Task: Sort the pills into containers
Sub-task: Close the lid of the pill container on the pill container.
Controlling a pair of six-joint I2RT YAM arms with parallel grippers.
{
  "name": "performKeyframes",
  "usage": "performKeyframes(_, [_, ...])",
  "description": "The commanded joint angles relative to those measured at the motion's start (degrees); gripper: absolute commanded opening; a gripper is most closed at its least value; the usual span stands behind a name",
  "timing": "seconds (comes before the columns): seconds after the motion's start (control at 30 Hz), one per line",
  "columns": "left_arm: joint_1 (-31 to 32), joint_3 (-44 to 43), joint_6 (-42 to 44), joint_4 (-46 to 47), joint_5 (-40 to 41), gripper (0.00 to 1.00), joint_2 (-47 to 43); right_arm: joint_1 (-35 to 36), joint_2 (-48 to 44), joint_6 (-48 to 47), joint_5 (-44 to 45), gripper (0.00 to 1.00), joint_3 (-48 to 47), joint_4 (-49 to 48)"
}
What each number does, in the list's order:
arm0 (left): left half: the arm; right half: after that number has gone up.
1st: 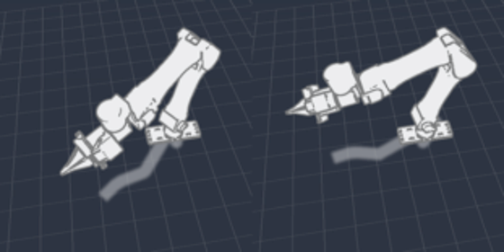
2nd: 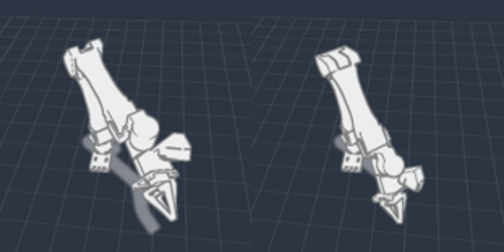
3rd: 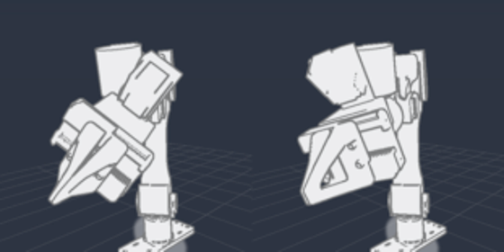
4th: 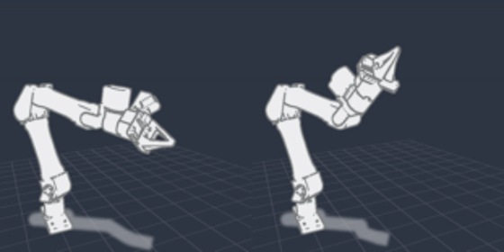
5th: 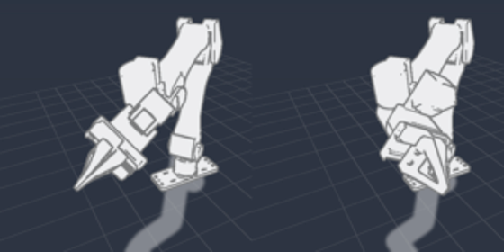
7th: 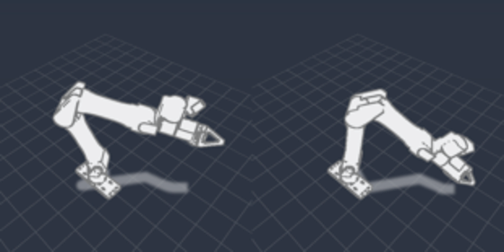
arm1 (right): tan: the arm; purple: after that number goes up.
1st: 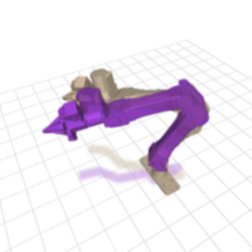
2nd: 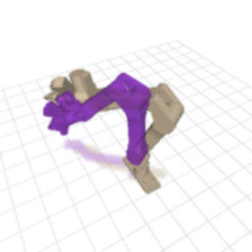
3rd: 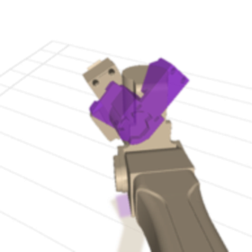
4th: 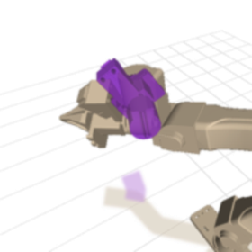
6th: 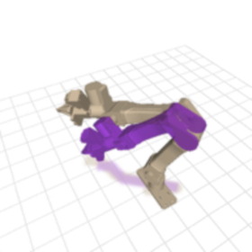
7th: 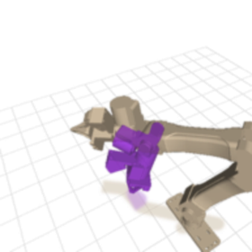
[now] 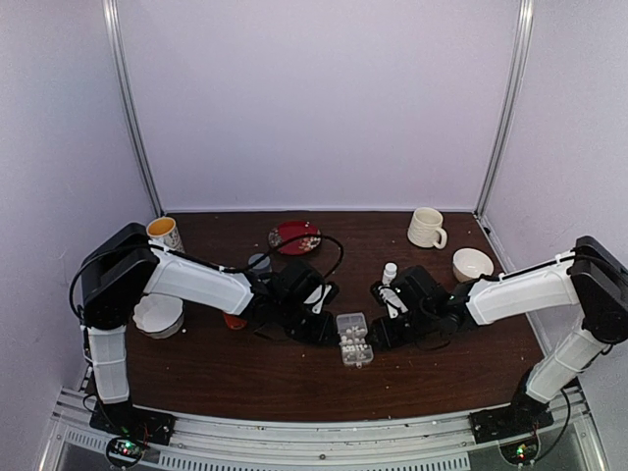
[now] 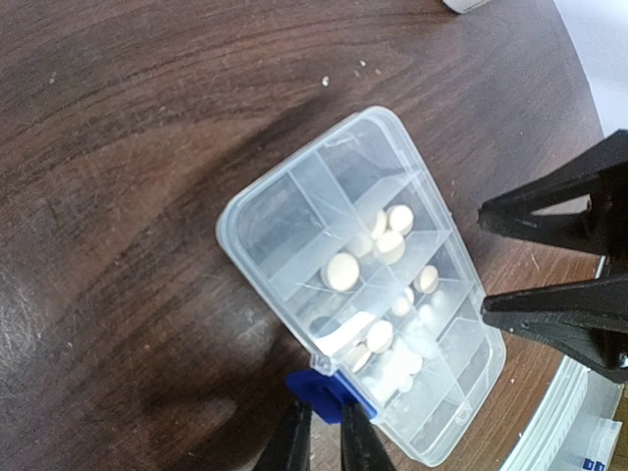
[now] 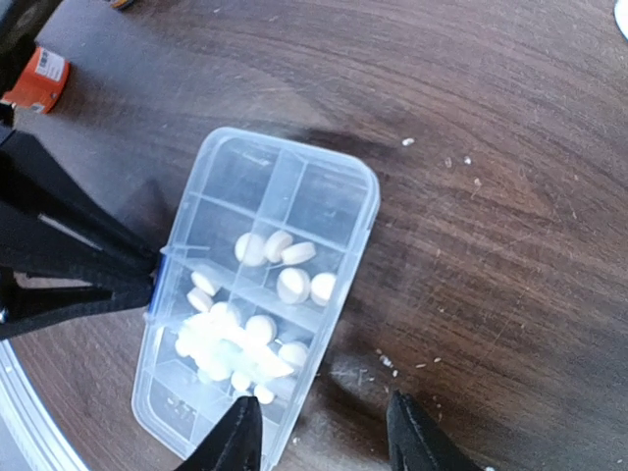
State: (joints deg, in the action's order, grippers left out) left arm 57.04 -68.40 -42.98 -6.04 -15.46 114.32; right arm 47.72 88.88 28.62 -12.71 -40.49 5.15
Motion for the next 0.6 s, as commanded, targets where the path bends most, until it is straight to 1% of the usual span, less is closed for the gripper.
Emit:
performKeyframes(0.0, [-0.2,0.5,-0.2,1.9,0.4,0.13,-1.7,0.2,2.9,-0.5,2.2,0.46,-1.7,1.1])
performKeyframes(0.13, [-0.2,0.4,-0.1,1.4,0.7,0.11,-1.8,0.5,5.1,-0.9,2.2,0.45,-2.6,0.8])
performKeyframes(0.27, [-0.2,0.5,0.1,1.4,0.9,0.07,-1.9,1.5,7.2,-2.1,4.6,0.45,-4.4,3.0])
performKeyframes(0.3, [-0.2,0.5,0.0,1.4,0.9,0.04,-1.8,1.8,7.8,-2.4,5.3,0.43,-4.9,3.8])
performKeyframes(0.37, [-0.2,0.4,0.0,1.3,1.0,0.0,-1.8,2.2,8.4,-2.7,5.7,0.35,-5.2,4.3])
performKeyframes(0.4, [-0.3,0.4,0.0,1.2,1.1,0.0,-1.8,2.3,8.6,-2.8,5.8,0.32,-5.1,4.3])
performKeyframes(0.57, [-0.7,0.6,0.0,0.1,1.9,0.0,-2.2,3.0,9.4,-3.6,7.9,0.3,-5.7,6.0])
